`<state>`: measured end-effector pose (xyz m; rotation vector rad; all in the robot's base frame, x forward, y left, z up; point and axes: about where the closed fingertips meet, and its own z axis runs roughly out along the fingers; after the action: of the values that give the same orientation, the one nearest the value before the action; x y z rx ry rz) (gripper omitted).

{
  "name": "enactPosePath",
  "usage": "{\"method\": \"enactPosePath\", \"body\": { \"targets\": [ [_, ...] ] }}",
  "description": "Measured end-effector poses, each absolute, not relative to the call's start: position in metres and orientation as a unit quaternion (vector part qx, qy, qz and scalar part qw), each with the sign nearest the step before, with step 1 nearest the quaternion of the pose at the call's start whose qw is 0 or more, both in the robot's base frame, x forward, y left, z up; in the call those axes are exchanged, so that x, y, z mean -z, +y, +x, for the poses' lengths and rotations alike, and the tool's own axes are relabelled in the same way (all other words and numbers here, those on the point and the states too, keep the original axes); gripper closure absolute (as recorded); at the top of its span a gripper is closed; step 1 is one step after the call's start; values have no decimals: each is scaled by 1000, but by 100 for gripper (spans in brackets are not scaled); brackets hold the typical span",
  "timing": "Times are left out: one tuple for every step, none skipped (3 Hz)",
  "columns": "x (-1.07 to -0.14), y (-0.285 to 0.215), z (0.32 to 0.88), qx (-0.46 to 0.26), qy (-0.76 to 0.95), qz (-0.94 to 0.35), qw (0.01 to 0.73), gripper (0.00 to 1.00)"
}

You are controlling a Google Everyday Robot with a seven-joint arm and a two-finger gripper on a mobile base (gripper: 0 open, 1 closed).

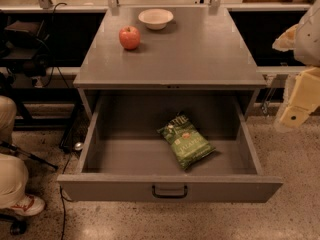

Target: Pick green jalapeno chip bag from top drawer and place on counter

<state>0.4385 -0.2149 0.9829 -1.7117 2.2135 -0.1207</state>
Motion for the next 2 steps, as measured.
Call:
{"method": "enactPosePath", "body": {
  "targets": [
    [-980, -214, 439, 41, 780, -601, 170, 0],
    [-951, -204, 449, 20, 787, -591, 176, 0]
  ]
}}
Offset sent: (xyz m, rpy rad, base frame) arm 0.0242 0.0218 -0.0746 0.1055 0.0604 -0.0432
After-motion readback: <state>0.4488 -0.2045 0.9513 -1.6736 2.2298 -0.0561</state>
